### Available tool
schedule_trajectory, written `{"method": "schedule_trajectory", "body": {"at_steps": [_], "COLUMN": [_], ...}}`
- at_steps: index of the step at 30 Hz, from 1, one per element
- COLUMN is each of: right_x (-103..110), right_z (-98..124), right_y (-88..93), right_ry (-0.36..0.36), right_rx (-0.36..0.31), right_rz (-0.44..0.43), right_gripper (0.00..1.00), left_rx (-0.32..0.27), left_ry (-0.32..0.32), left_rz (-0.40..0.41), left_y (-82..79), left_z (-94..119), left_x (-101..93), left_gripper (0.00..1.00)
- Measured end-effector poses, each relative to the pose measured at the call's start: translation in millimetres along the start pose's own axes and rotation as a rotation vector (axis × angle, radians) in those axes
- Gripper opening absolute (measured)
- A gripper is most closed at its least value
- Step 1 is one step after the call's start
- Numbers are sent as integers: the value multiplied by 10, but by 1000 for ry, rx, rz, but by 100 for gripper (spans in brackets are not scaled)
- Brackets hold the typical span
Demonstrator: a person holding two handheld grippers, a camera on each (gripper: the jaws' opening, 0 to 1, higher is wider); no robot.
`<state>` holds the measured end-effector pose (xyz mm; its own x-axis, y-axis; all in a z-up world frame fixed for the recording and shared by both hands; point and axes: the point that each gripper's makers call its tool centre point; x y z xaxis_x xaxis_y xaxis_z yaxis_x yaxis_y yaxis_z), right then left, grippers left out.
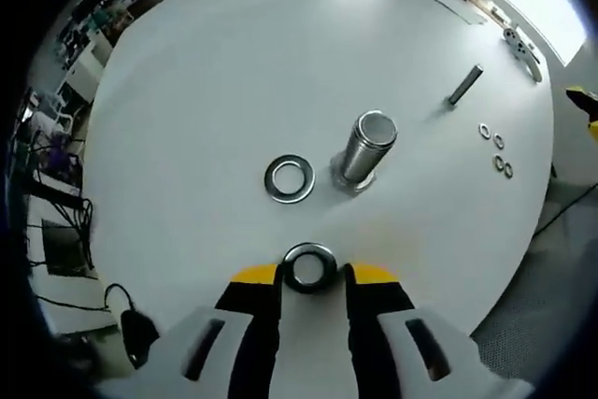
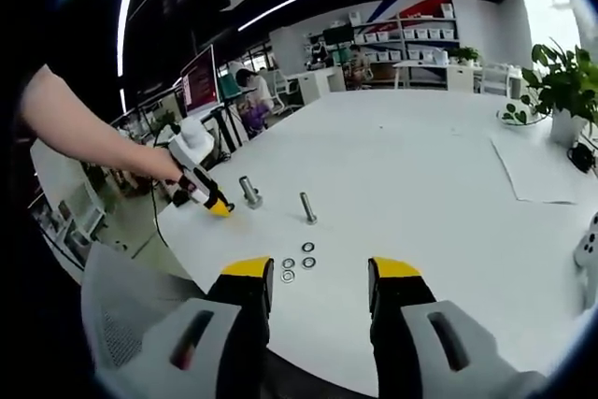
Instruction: Place the washer onto the threaded stud by aligning its center hole with the stud, sliding it down to the base, and recovering from edge contact or off-axis alignment until the washer reaches the visible bottom stop.
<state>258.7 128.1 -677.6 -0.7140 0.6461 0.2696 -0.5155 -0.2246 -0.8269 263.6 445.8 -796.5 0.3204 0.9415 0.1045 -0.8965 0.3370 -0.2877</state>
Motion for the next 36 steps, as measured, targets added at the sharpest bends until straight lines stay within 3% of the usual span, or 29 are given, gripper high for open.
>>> {"method": "schedule_trajectory", "body": {"at_steps": [3,11,14,22,24,27,36], "right_x": [5,4,11,21,16,11,64], "right_z": [-5,-27,-30,-30,-28,-27,-43], "right_y": [8,-10,-19,-24,-27,-27,-14], "right_ry": [-2,-10,-14,-25,-24,-24,-33], "right_rx": [0,-5,-5,-4,-6,-9,-7], "right_rz": [-4,-8,-5,-15,-15,-20,-15], "right_gripper": [43,43,43,43,43,43,43], "left_rx": [18,24,42,66,69,93,92], "left_ry": [6,32,37,48,65,66,58], "left_rz": [-72,-108,-167,-186,-180,-238,-220], "left_y": [-1,-9,11,20,24,43,34], "left_z": [3,10,21,28,30,28,28], "left_x": [-53,-183,-262,-309,-335,-384,-344], "left_gripper": [21,21,21,22,27,32,29]}}
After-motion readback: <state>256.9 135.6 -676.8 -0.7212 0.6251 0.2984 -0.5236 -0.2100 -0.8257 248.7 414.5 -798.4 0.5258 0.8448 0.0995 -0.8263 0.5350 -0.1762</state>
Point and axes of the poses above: the point that each gripper's makers call its tool centre point, and the gripper's own axes: z roughly backward along the fingers, x roughly to its left, y roughly out of its underside, and after that the axes turned 6 degrees about -y, right-handed
